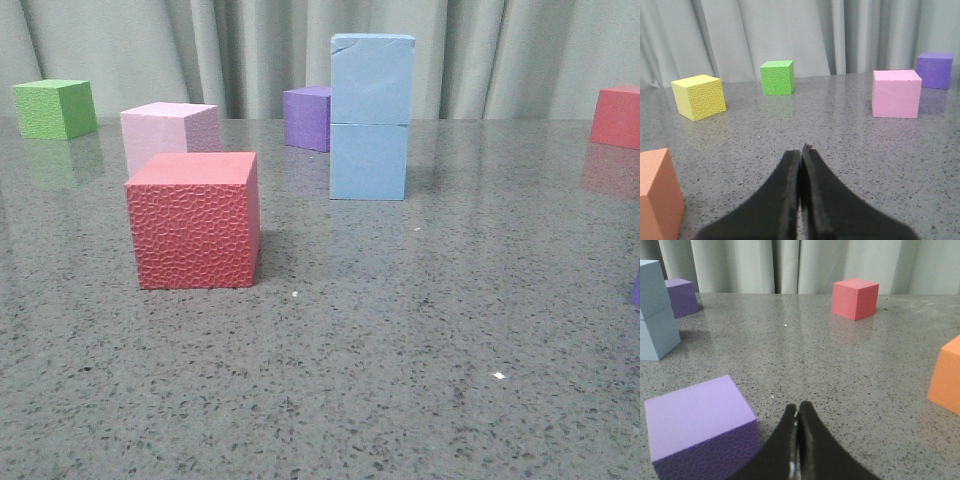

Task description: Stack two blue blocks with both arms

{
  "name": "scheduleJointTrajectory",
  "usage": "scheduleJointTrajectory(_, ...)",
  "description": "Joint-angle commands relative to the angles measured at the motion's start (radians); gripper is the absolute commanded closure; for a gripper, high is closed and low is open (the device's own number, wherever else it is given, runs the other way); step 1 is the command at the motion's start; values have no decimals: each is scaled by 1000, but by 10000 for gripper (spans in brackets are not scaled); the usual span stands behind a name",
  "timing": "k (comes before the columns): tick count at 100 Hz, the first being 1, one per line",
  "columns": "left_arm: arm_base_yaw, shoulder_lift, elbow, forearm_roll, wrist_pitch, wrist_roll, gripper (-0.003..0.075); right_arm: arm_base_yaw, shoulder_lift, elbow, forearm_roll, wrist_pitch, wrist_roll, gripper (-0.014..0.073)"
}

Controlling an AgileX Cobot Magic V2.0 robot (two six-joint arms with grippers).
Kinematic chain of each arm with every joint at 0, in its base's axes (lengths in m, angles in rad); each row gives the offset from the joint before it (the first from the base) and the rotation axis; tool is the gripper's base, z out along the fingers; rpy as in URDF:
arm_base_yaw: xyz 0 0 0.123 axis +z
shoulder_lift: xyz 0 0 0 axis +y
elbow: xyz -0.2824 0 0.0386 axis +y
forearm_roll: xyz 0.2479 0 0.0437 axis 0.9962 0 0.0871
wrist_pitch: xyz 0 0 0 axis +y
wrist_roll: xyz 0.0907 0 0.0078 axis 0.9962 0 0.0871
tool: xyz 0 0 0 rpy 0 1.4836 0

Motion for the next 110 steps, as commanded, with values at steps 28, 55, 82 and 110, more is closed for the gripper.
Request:
scheduleJointTrajectory(28,3,-32,41,-2,-84,-11,739,22,-26,34,10,-171,-43,662)
scheduleJointTrajectory(55,3,-32,41,-2,-84,-11,739,24,-26,61,10,-219,-62,662)
scheduleJointTrajectory(82,3,-32,41,-2,-84,-11,739,34,-26,61,12,-242,-96,662)
scheduleJointTrajectory(110,3,-32,41,-2,-84,-11,739,34,-26,61,12,-241,-96,662)
